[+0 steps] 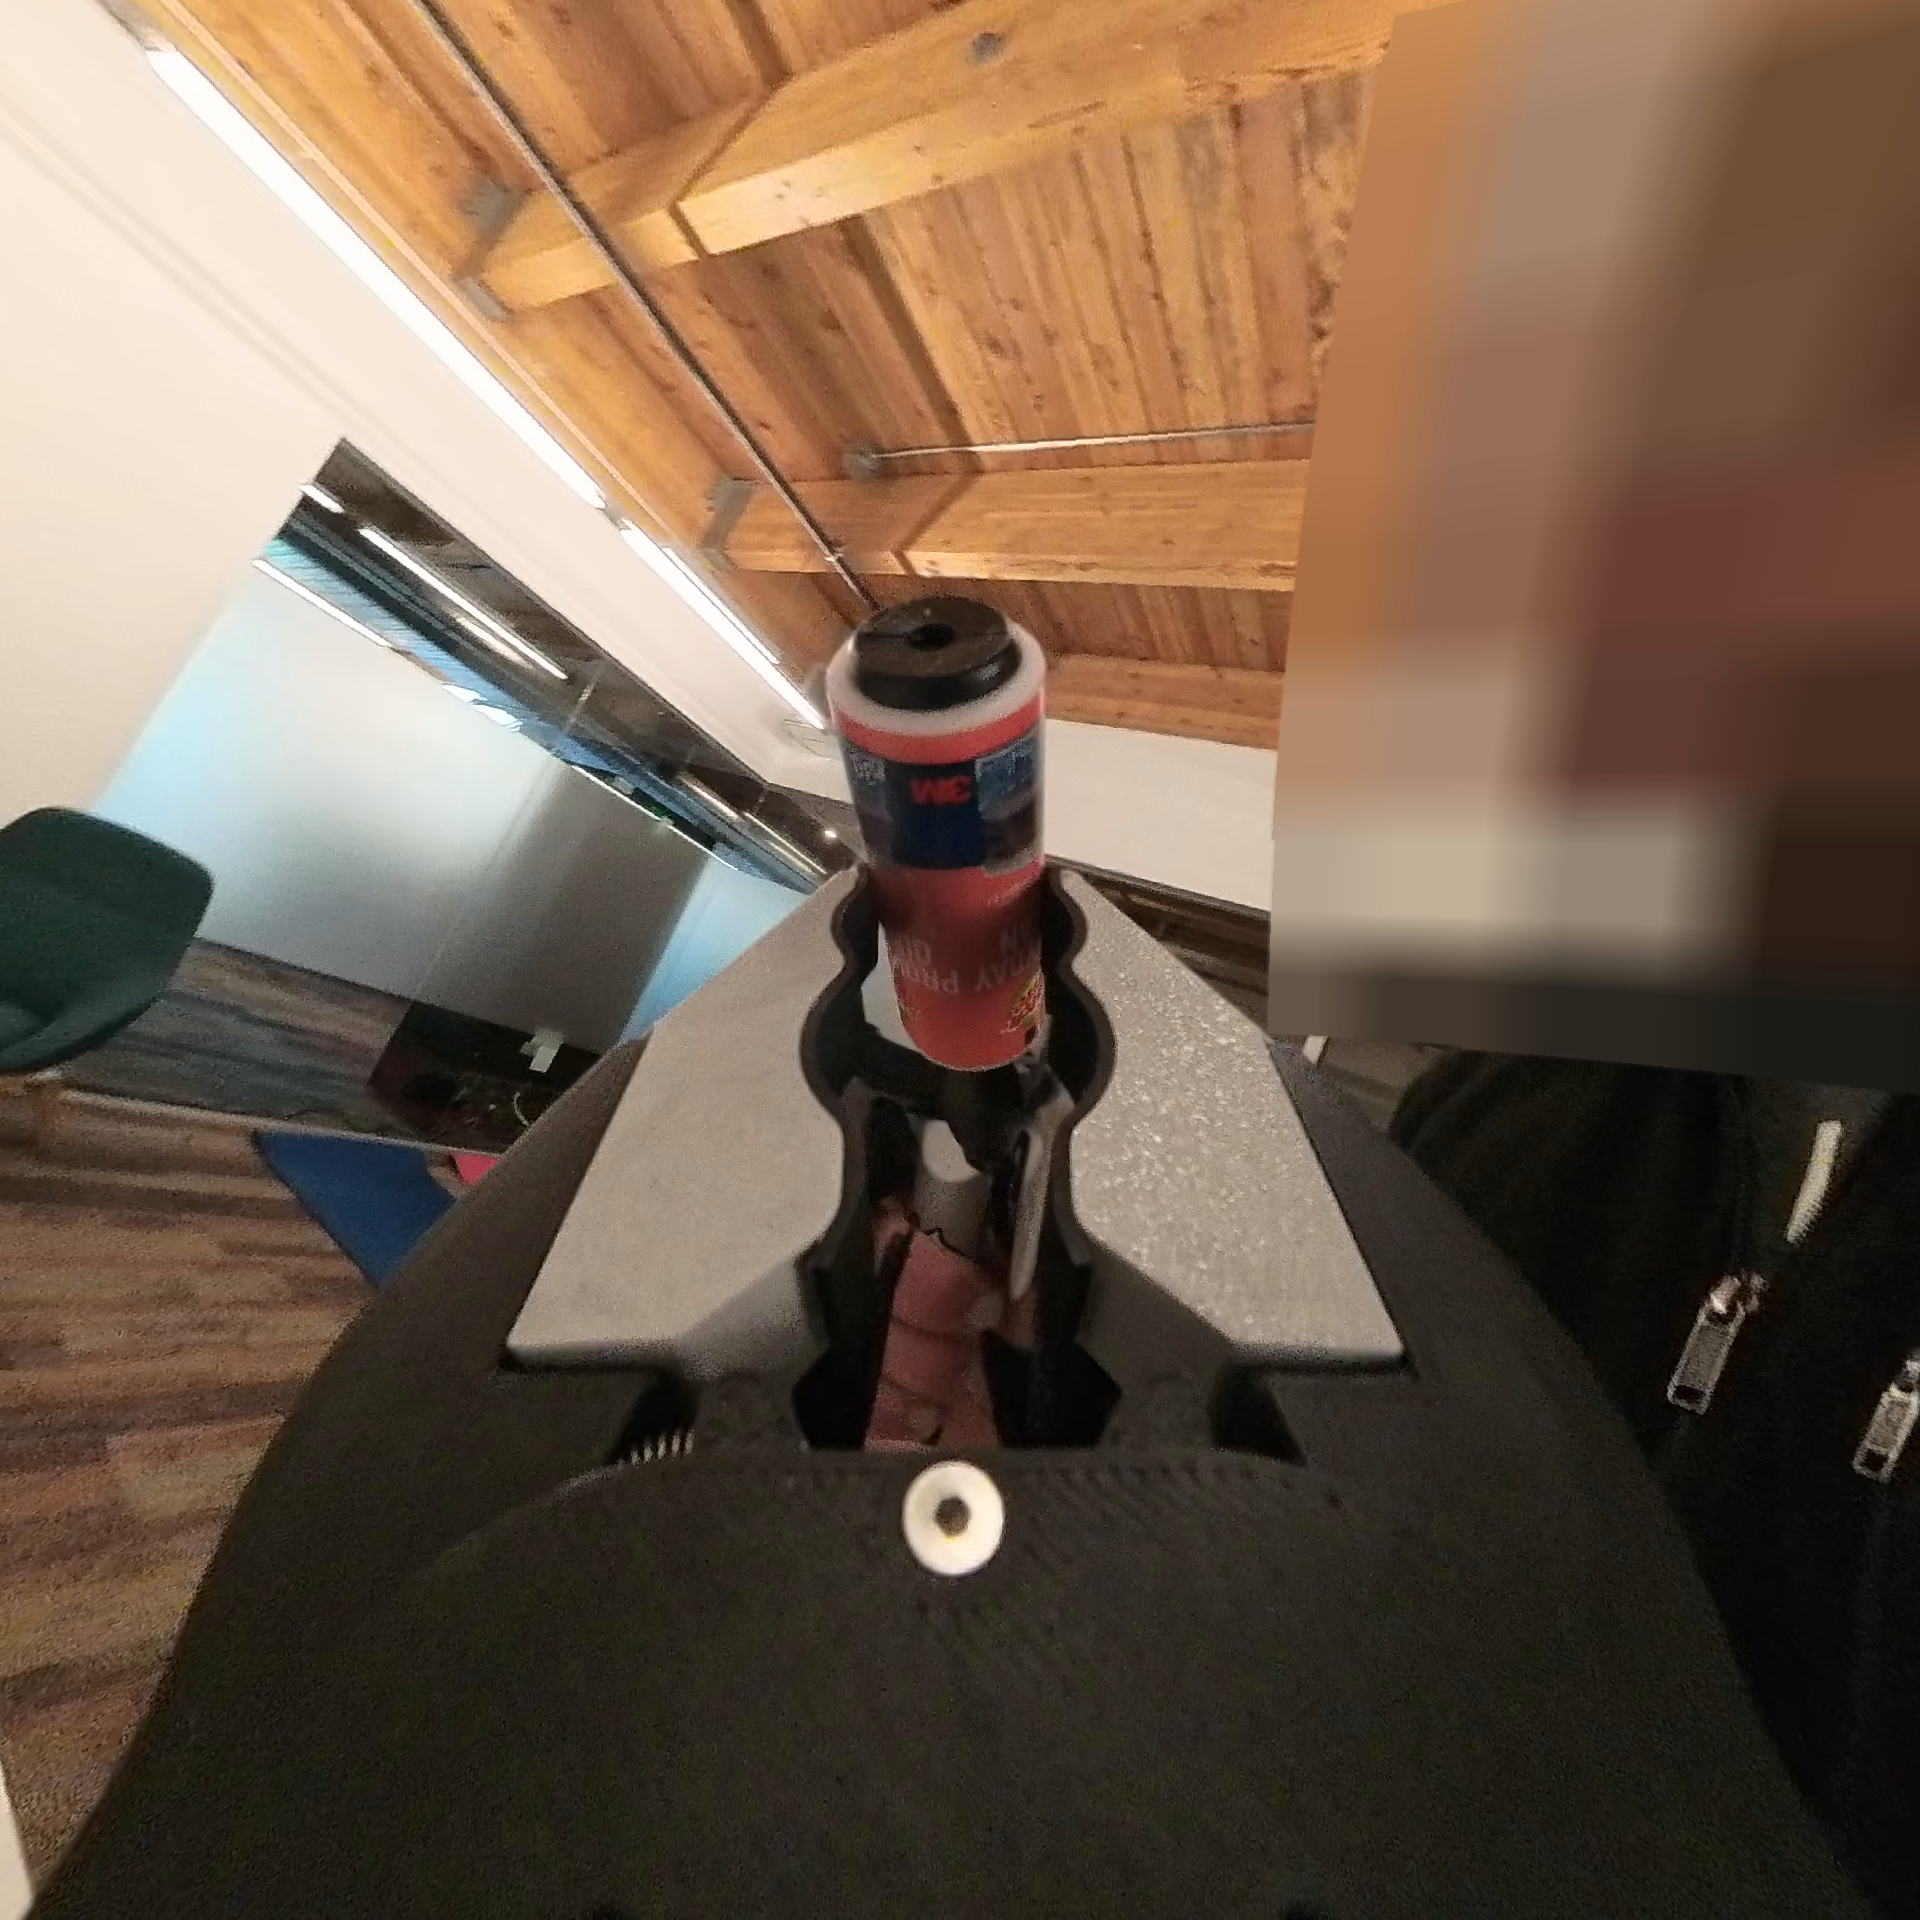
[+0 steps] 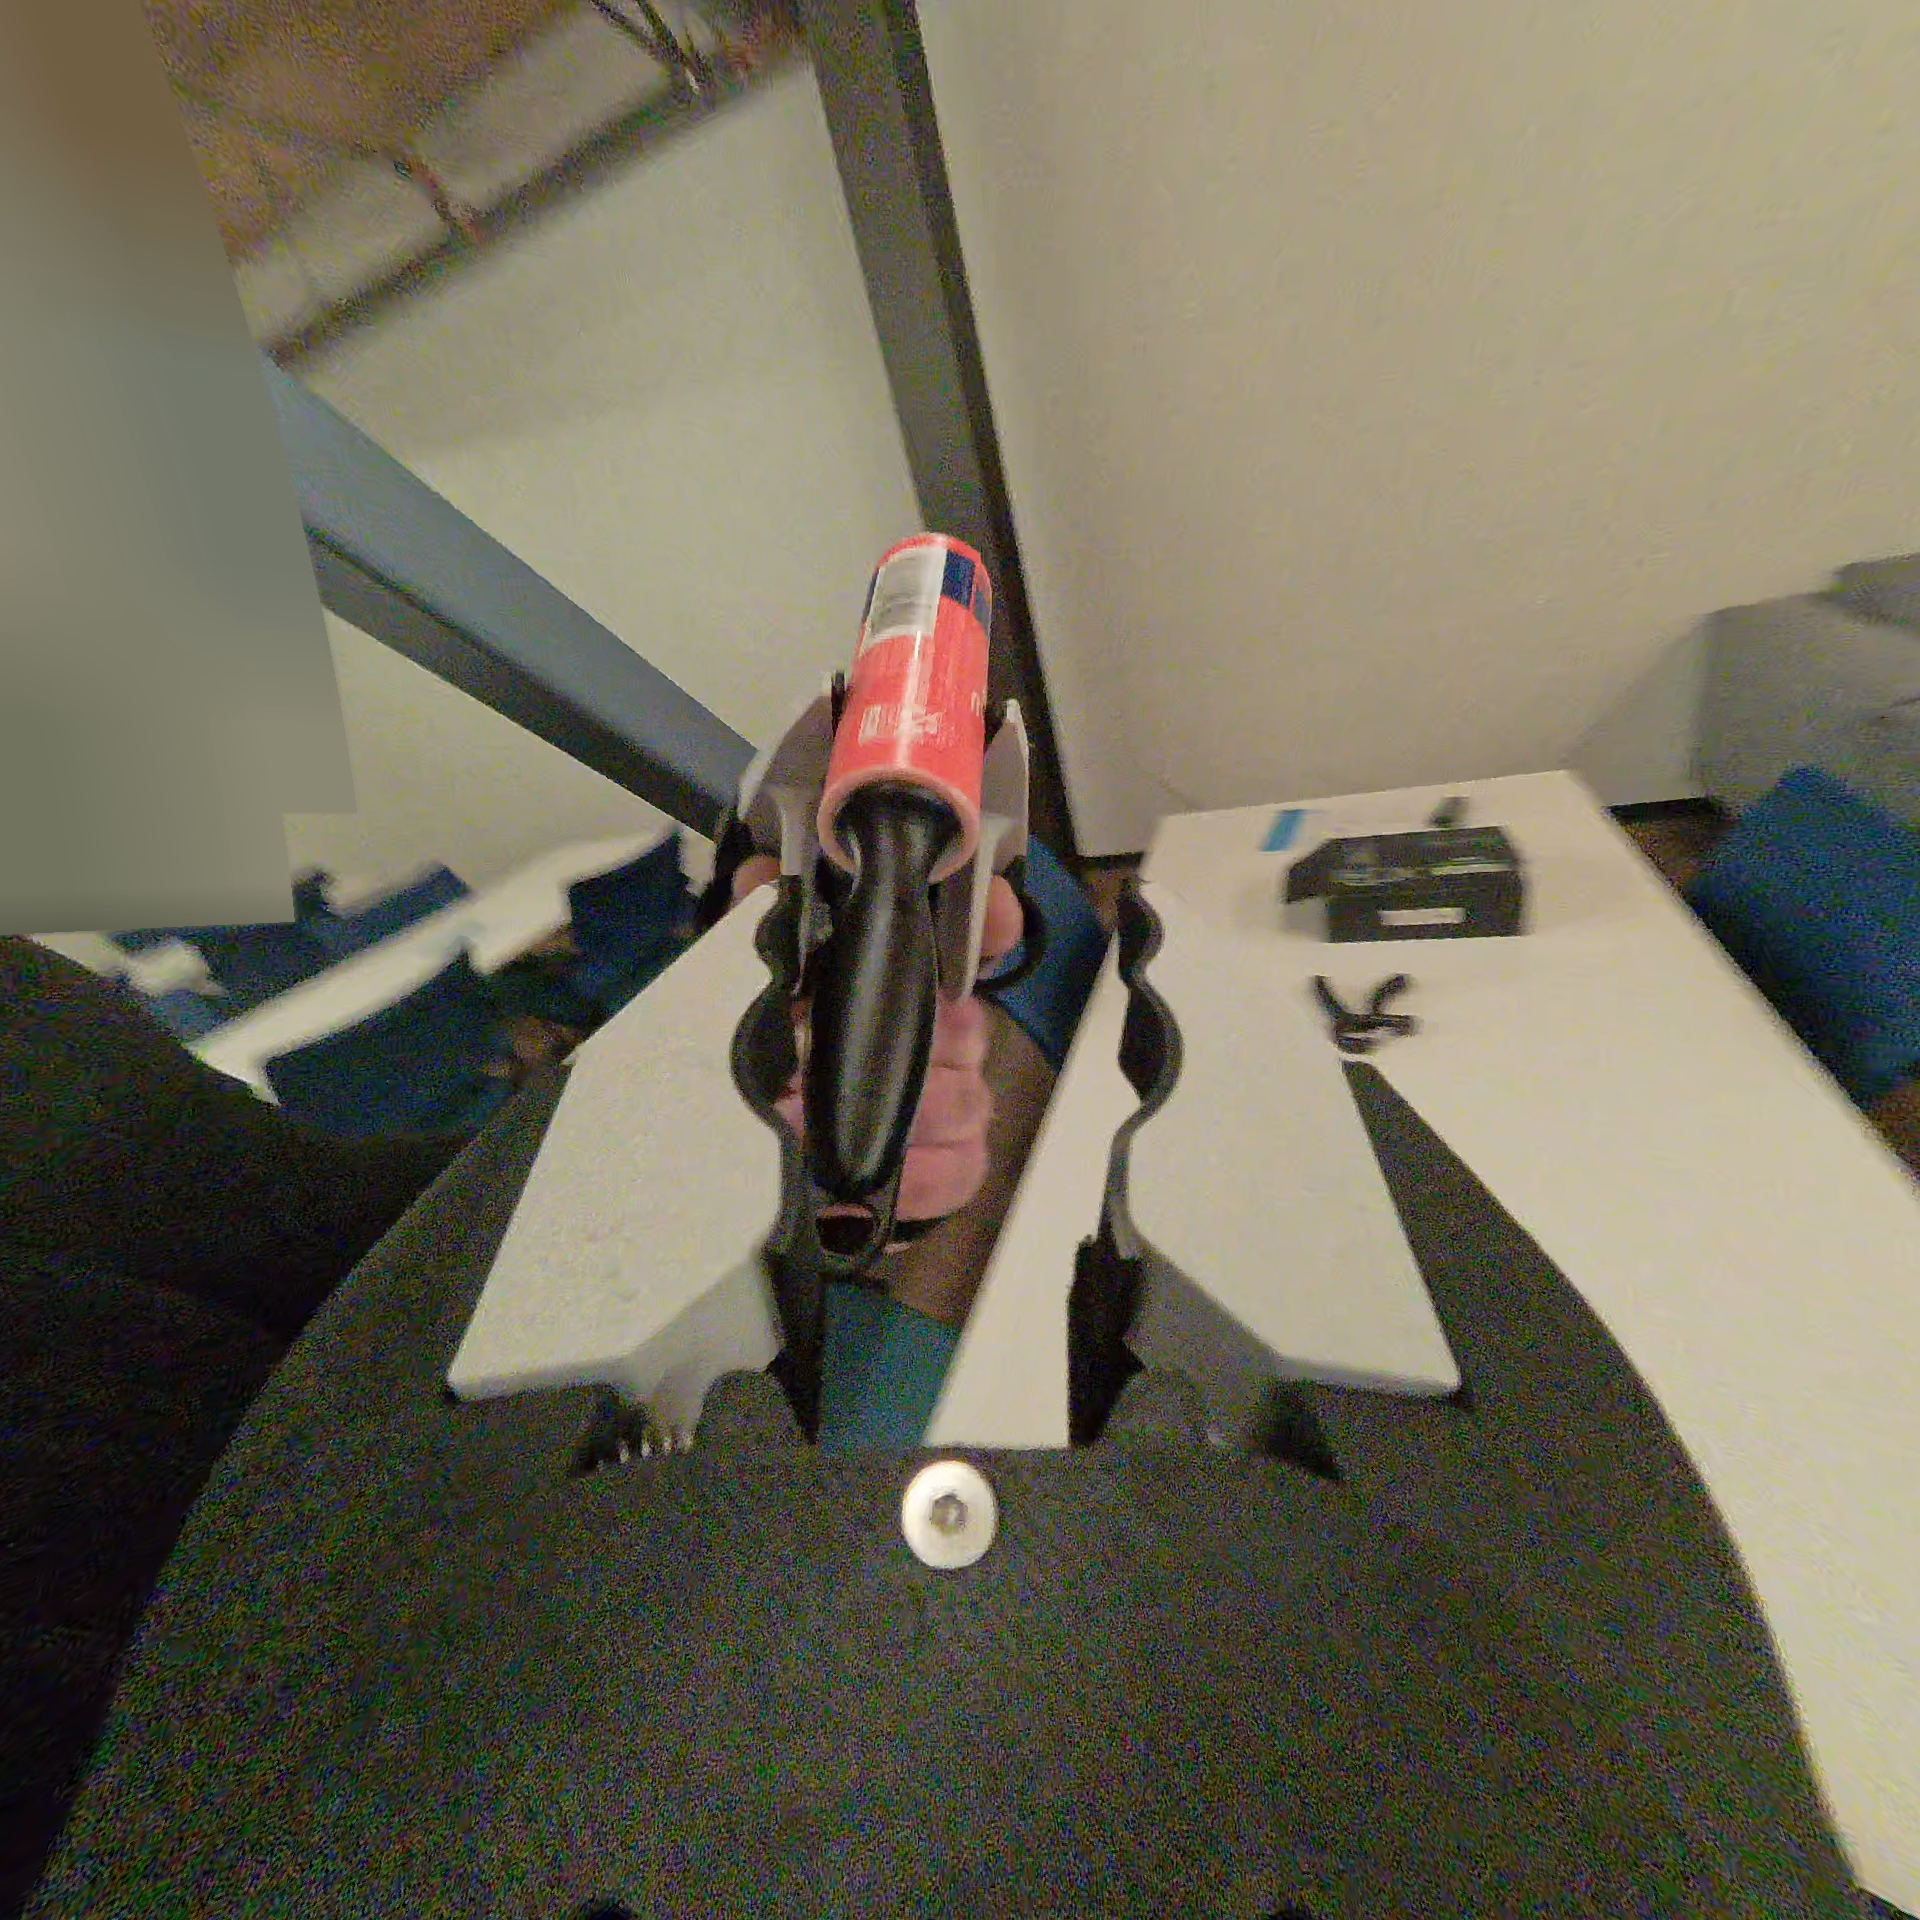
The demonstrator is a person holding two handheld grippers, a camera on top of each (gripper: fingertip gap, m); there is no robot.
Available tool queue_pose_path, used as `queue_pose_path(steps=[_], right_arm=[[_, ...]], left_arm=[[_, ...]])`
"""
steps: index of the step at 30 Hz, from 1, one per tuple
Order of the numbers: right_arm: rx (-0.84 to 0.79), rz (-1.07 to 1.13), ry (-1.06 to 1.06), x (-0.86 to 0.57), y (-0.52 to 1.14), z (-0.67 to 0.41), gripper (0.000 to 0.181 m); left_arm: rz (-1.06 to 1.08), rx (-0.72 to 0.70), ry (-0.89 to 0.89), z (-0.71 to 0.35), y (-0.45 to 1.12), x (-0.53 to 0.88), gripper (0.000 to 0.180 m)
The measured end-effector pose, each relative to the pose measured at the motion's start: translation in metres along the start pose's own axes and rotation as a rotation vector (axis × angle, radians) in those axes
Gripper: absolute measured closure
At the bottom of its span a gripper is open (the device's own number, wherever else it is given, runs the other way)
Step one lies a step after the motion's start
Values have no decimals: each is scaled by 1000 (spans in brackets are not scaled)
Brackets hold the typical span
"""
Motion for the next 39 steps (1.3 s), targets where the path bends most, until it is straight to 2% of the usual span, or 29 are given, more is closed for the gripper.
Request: queue_pose_path(steps=[2, 5, 7, 10, 13, 16, 18, 22, 28, 31, 39], right_arm=[[-41, -91, 120, -1, 0, -5, 118], [-53, -169, 181, 5, 7, -7, 119], [-91, -184, 211, 5, 7, -11, 151], [-90, -166, 206, 2, 5, -13, 152], [-36, -116, 97, 1, 1, -15, 151], [75, -39, -188, 1, -9, -24, 151], [171, -6, -403, 4, -15, -30, 151], [341, 14, -669, 8, -24, -34, 151], [403, -15, -779, 20, -25, -36, 151], [410, -23, -801, 24, -24, -34, 151], [374, -58, -706, 30, -24, -35, 152]], left_arm=[[29, 22, 31, 1, 5, -1, 151], [53, 55, 78, 5, 13, 0, 151], [81, 65, 83, 8, 16, 1, 151], [93, 65, 87, 8, 18, 2, 151], [58, 106, 109, 8, 18, 4, 148], [-22, 144, 142, -6, 9, 4, 125], [-78, 210, 211, -16, 5, -1, 128], [-160, 429, 460, -31, 10, -24, 136], [-254, 763, 802, -19, 17, -42, 146], [-272, 815, 852, -17, 16, -48, 150], [-294, 832, 1046, -13, 16, -65, 155]])
Point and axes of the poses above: each gripper's, where its closed fingertips meet, y out along the fingers, z out of its underside, x = y × z across the jaws, the point moved 6 cm from there along -y, back along the fingers, and after that the axes turned 5 degrees about -y, right-handed, at the moved point
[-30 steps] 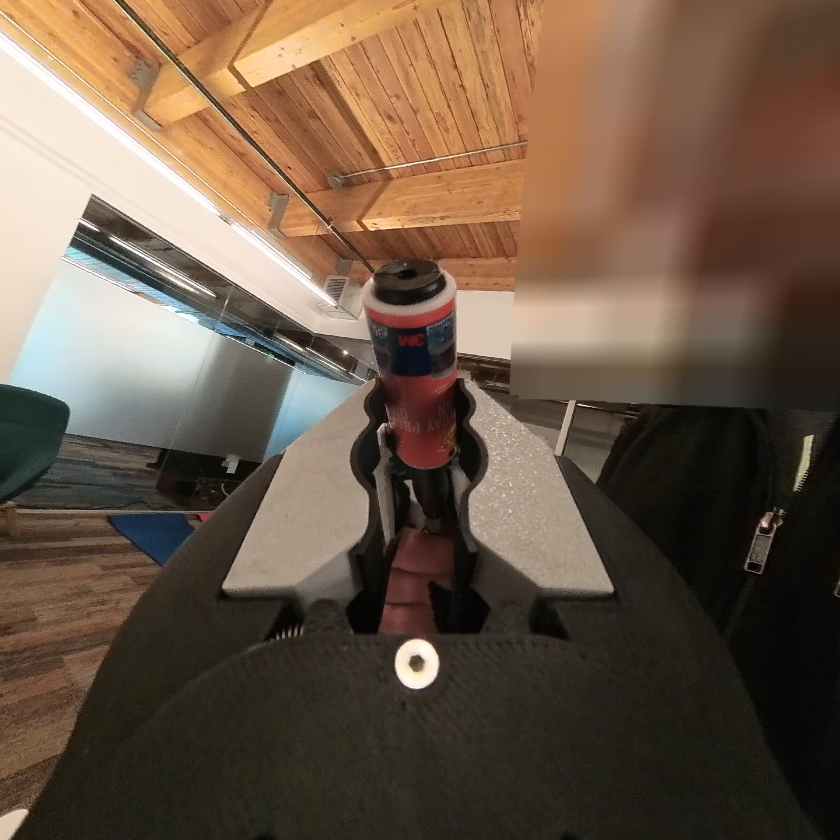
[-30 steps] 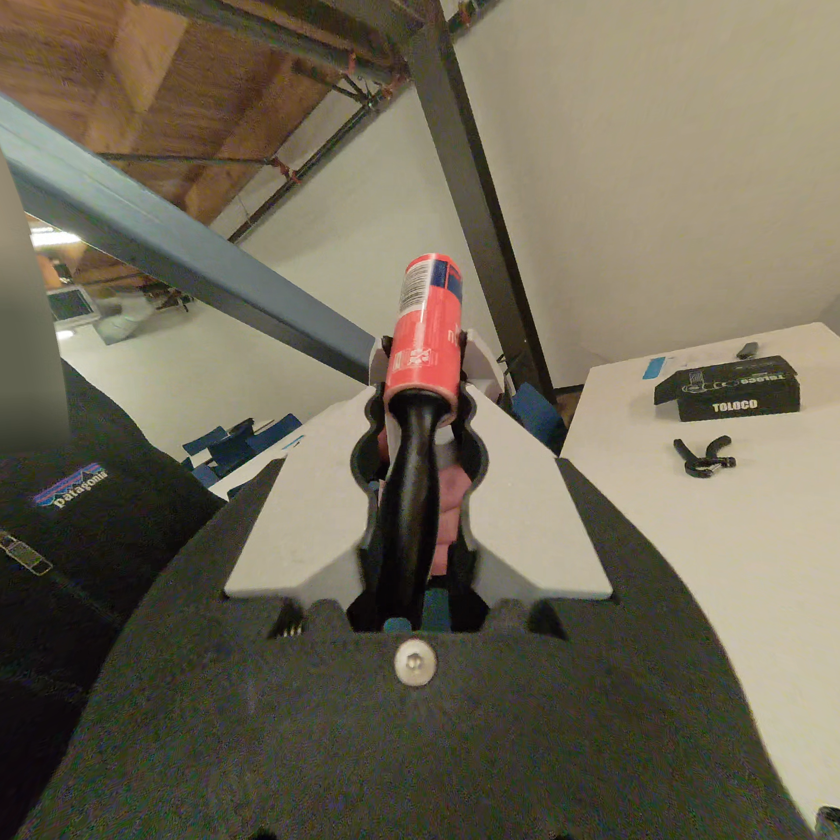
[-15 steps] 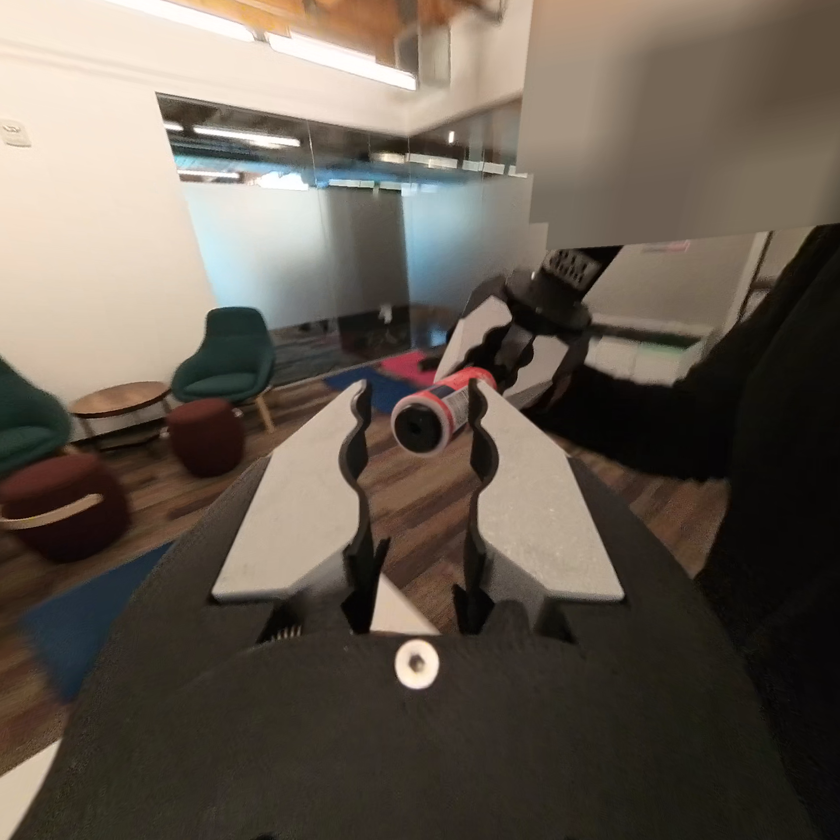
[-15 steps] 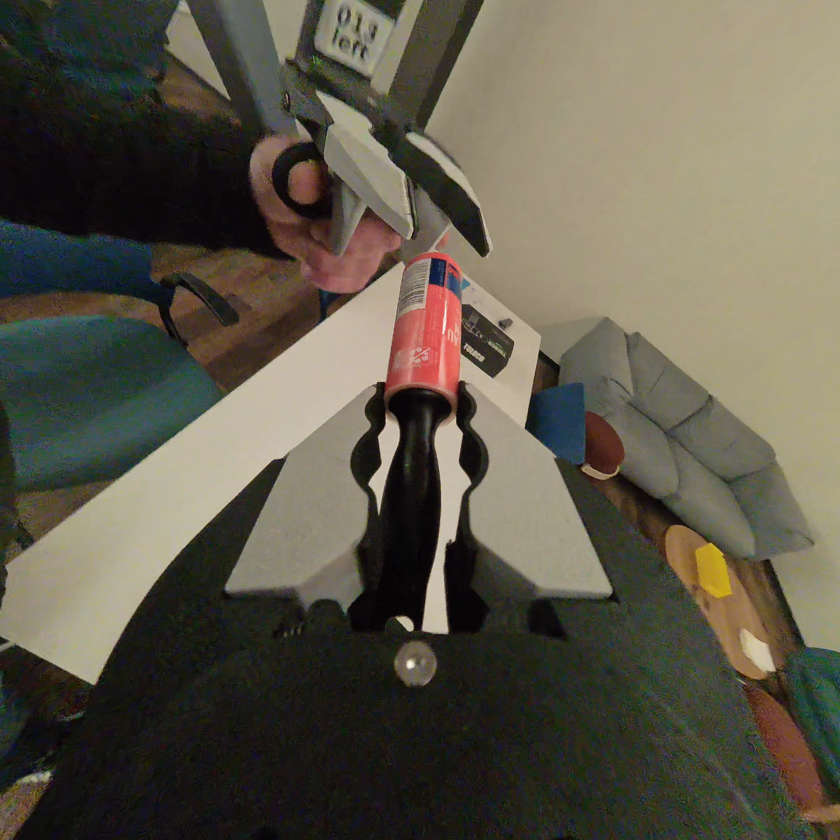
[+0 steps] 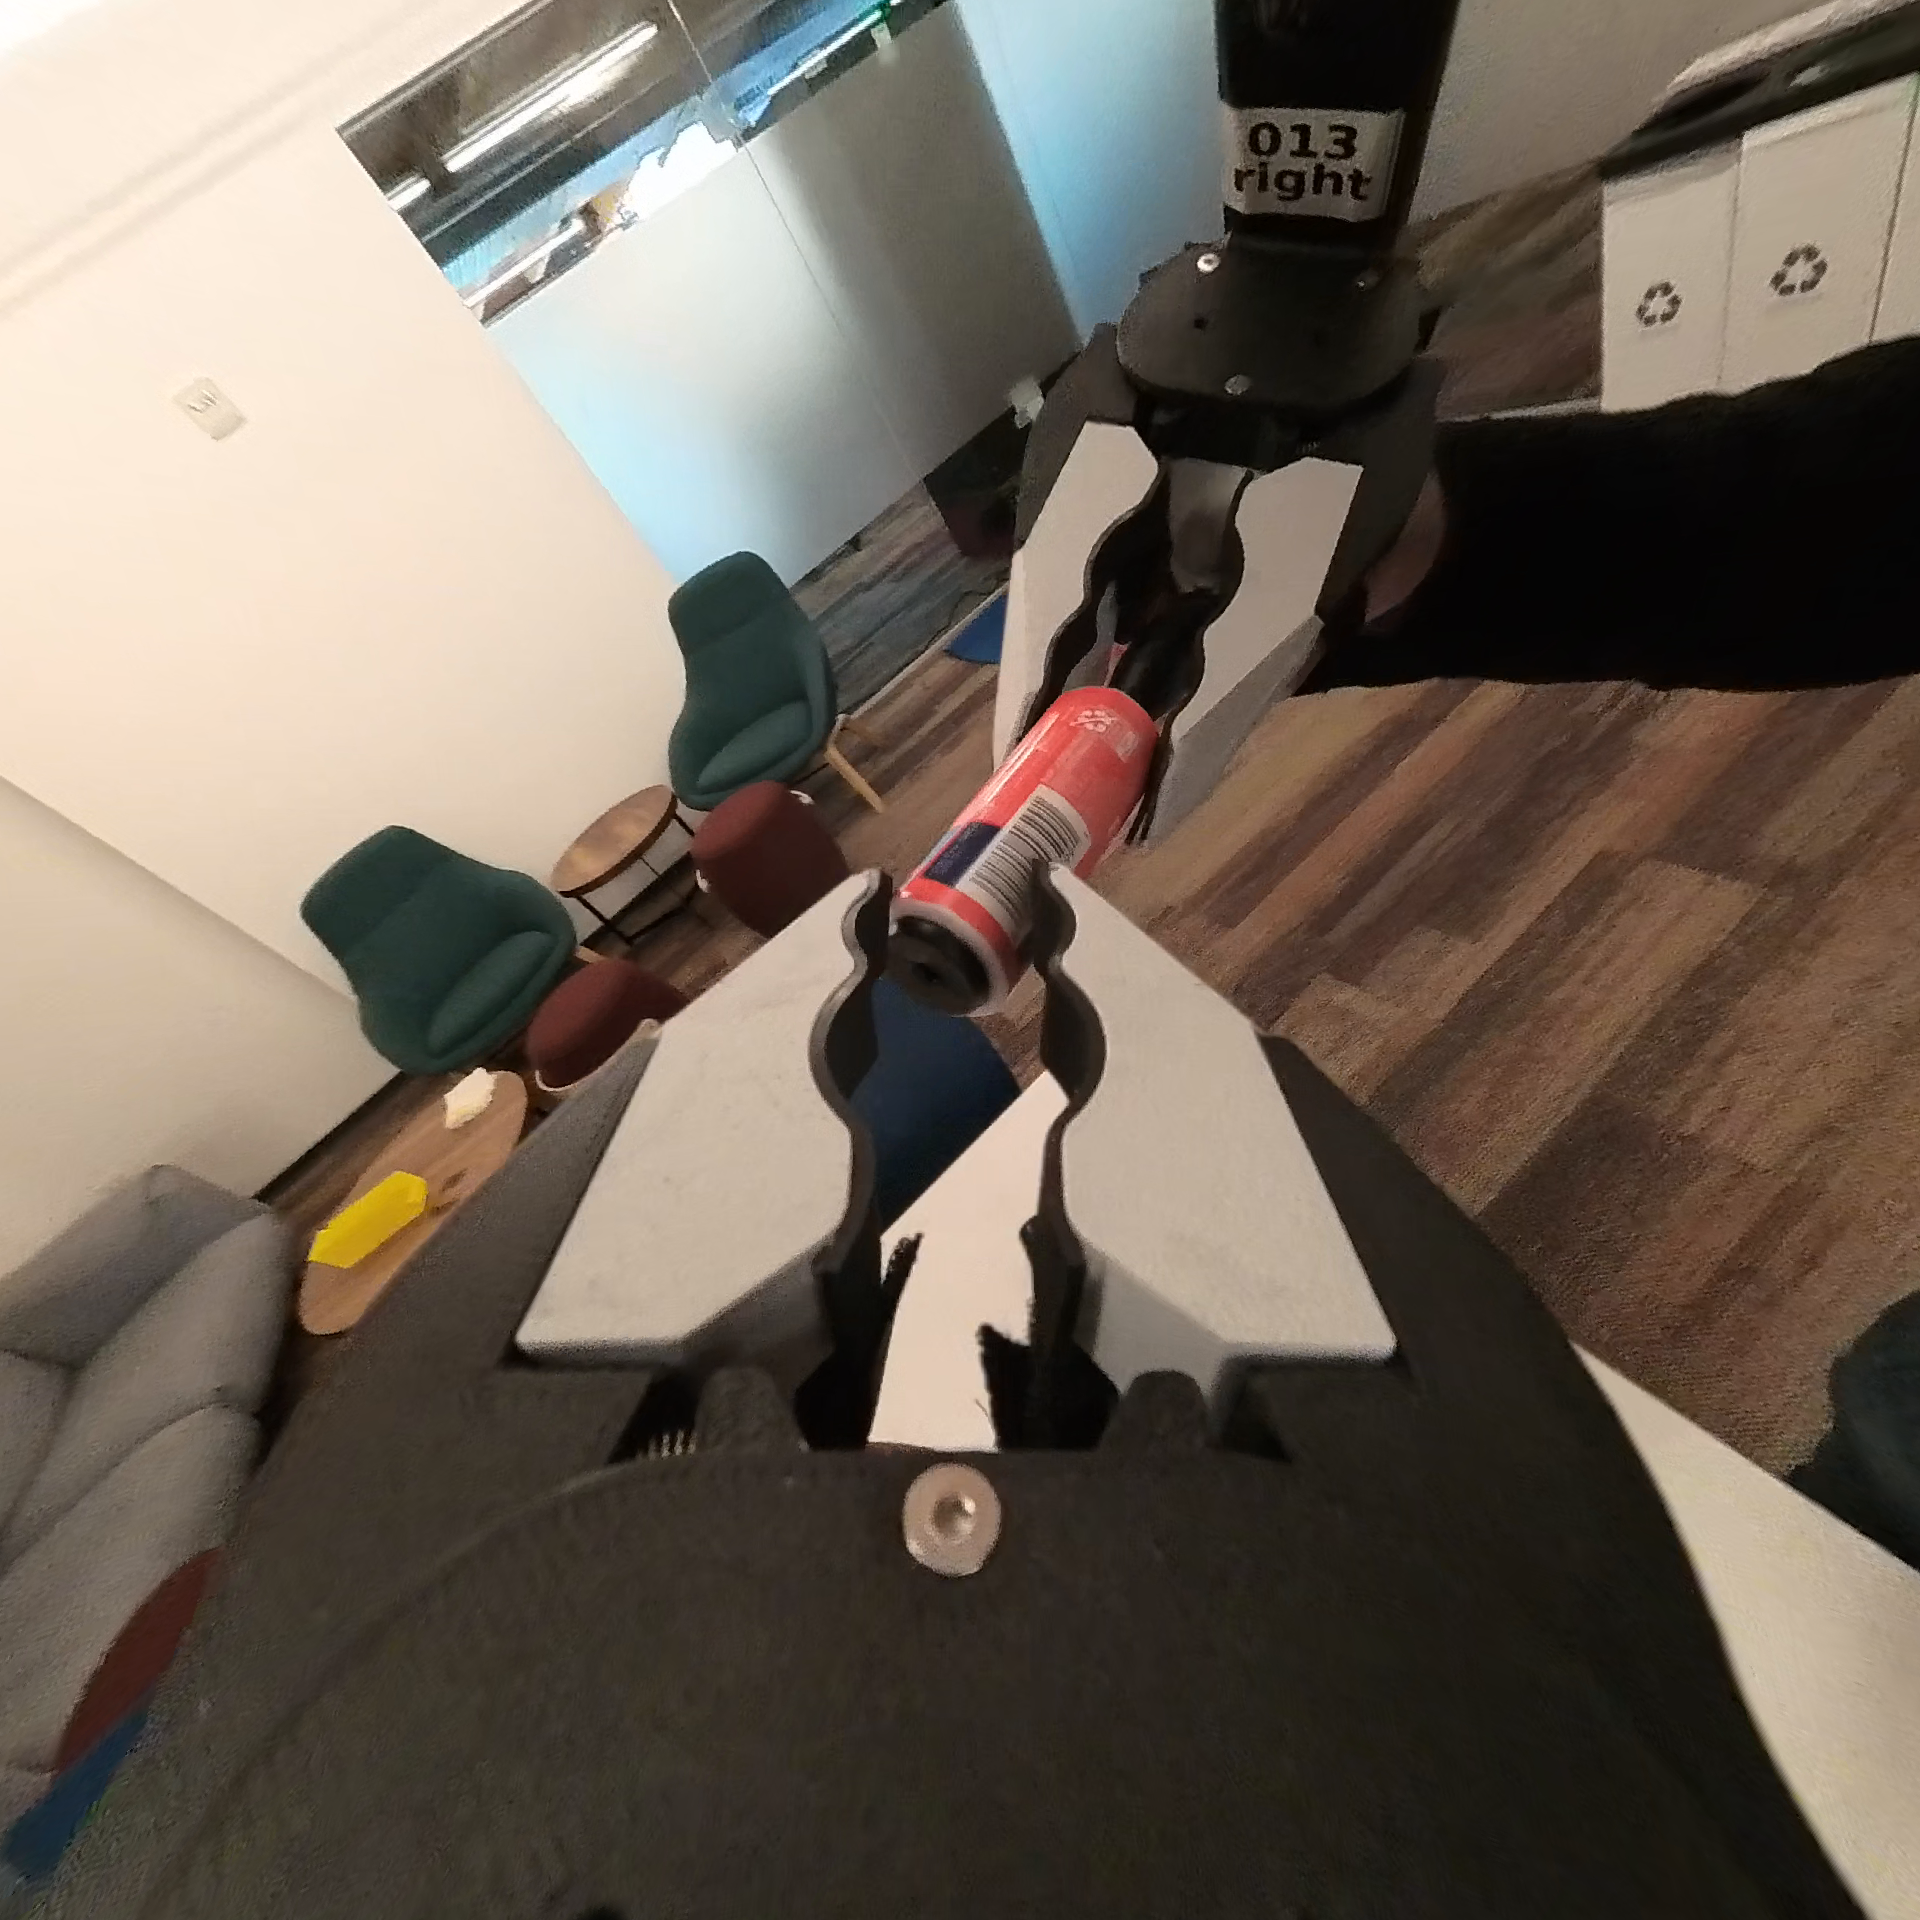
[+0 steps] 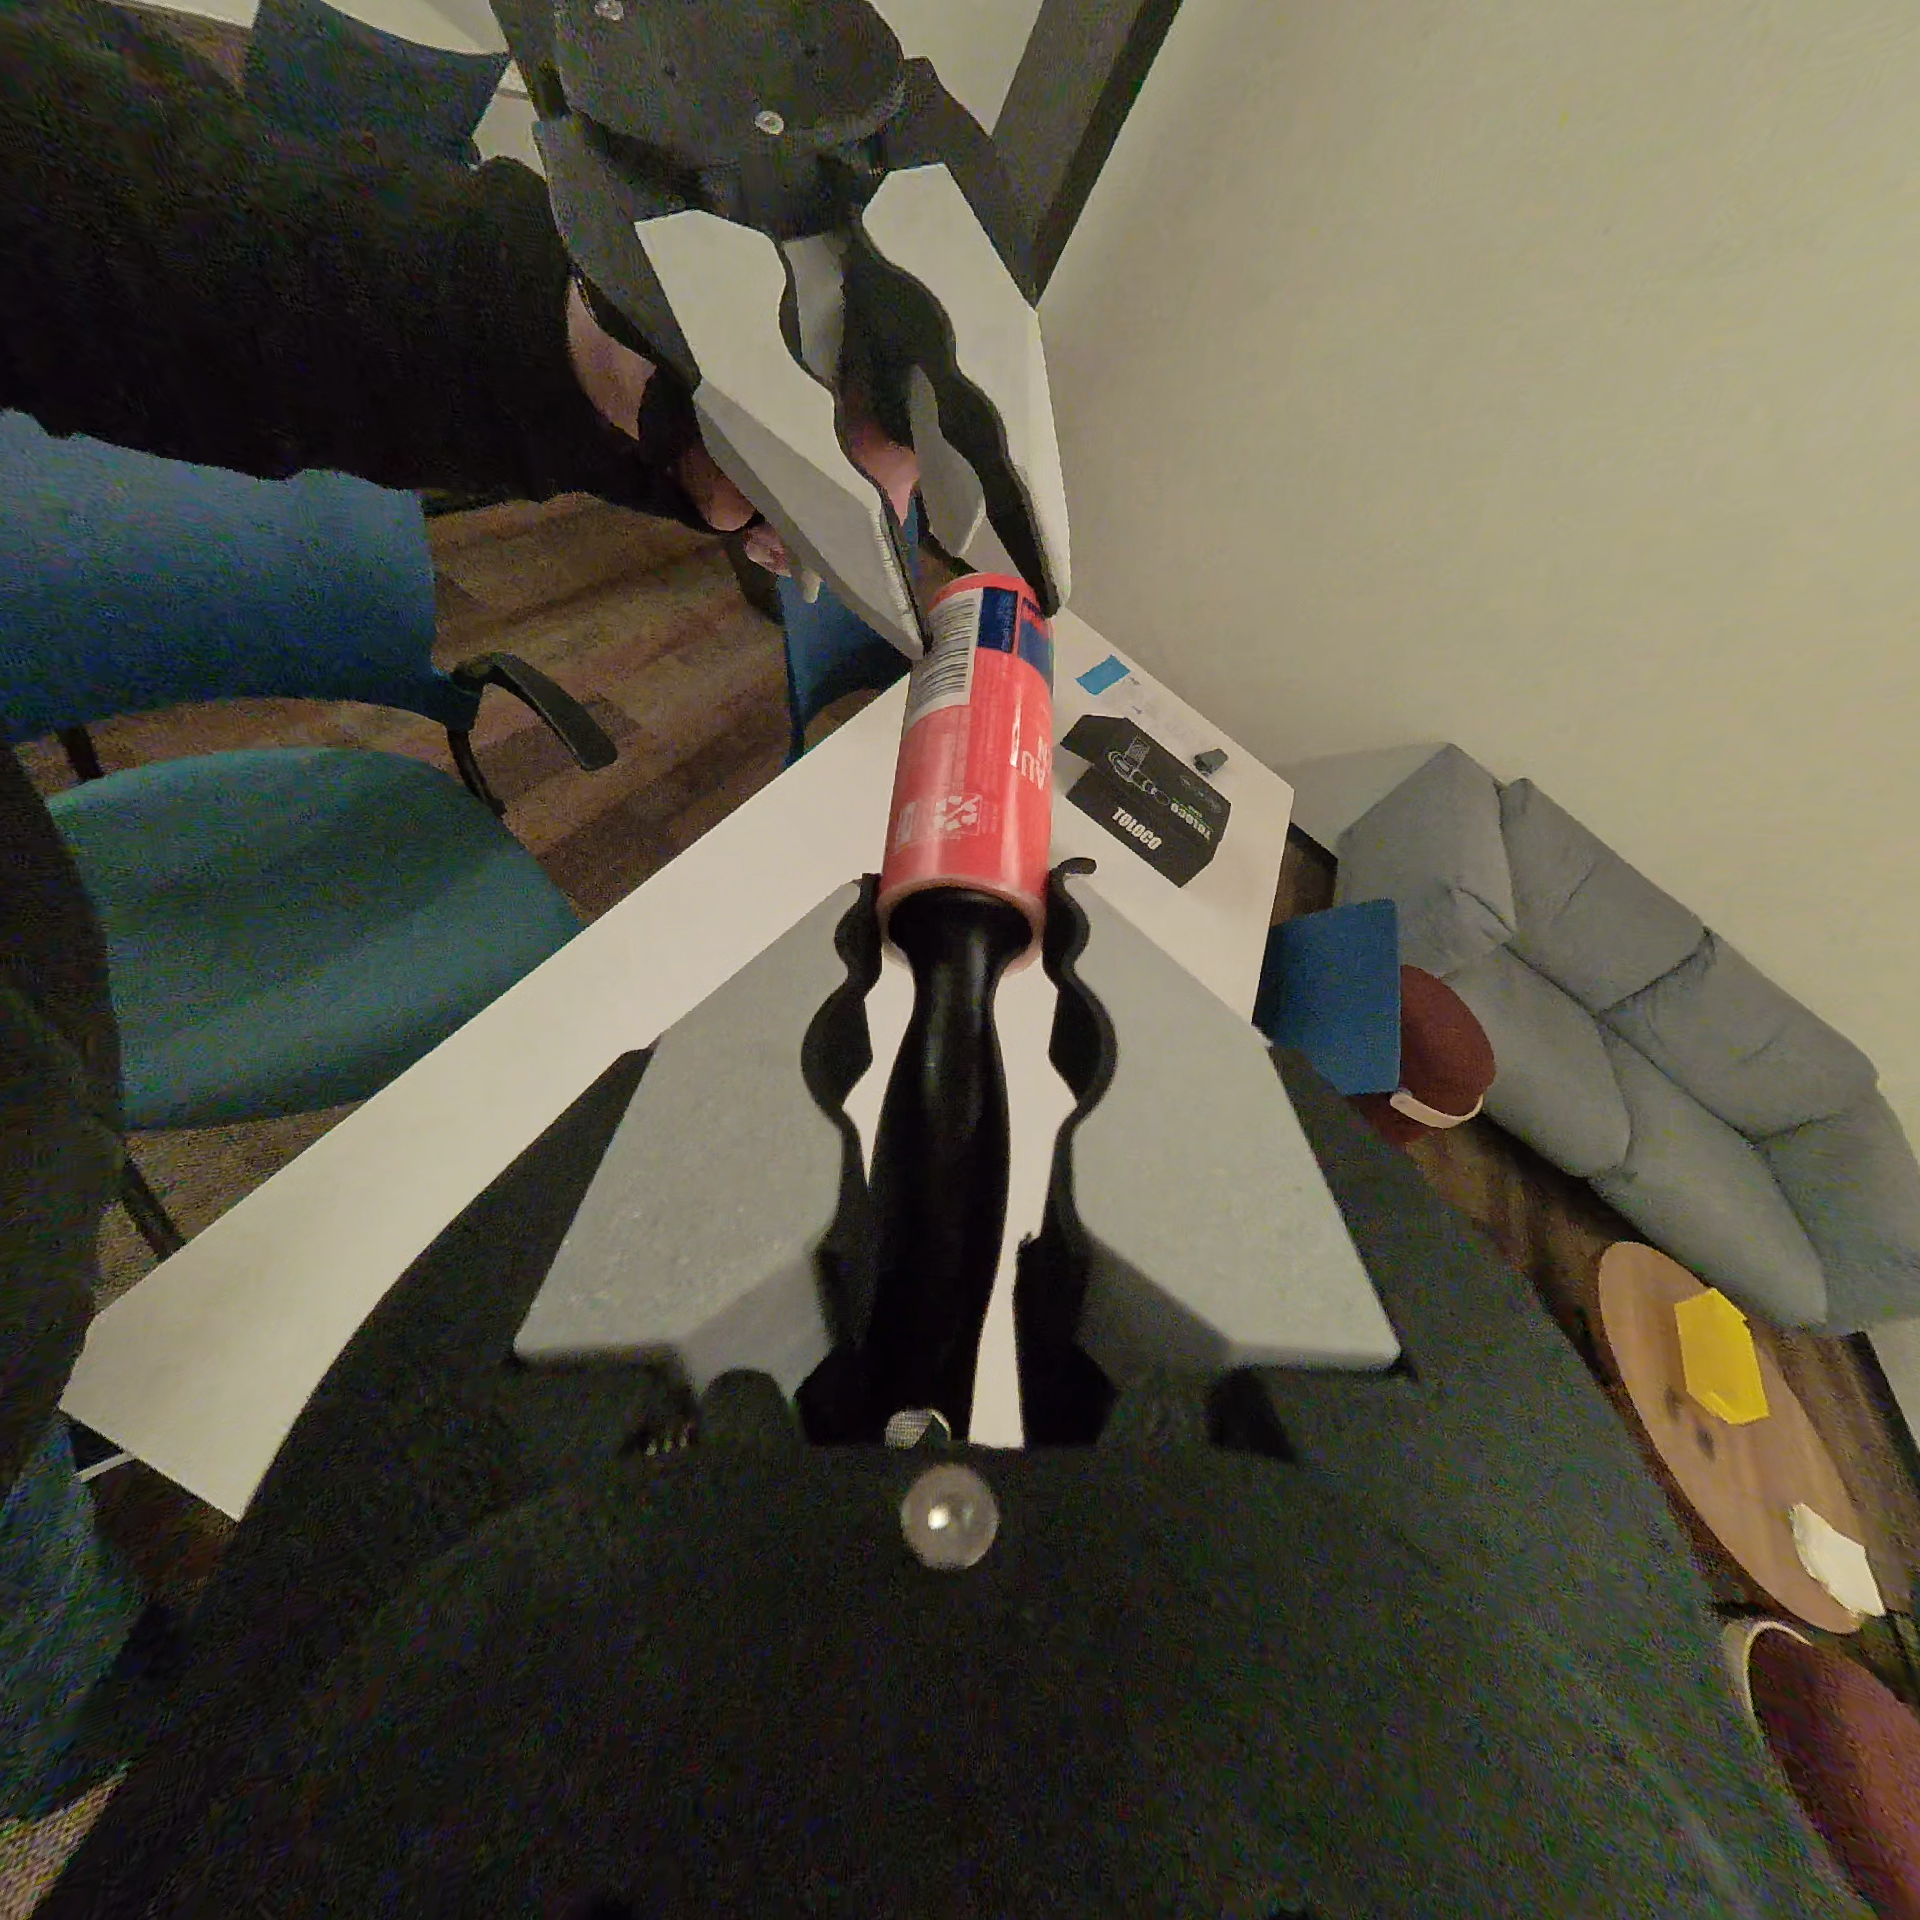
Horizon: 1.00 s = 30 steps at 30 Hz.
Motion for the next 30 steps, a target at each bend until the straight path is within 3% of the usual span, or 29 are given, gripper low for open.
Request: queue_pose_path(steps=[3, 5, 6, 10, 13, 16, 30], right_arm=[[3, -17, 4, 2, 0, 0, 151], [21, -23, -14, 2, -1, 0, 151], [30, -27, -29, 3, -1, 1, 151], [59, -45, -73, 6, 0, 0, 151], [70, -46, -82, 5, 1, 3, 151], [53, -37, -85, 2, -3, 2, 151], [62, -49, -60, -10, -6, 13, 152]], left_arm=[[-22, 19, 101, -3, -1, -6, 162], [-78, 42, 174, -5, -1, -5, 180], [-72, 63, 181, -5, 0, -5, 180], [-23, 103, 140, -5, 1, -1, 172], [63, 169, 80, -2, 5, -5, 150], [97, 218, 36, 4, 8, -4, 144], [32, 172, 85, -5, 13, 2, 154]])
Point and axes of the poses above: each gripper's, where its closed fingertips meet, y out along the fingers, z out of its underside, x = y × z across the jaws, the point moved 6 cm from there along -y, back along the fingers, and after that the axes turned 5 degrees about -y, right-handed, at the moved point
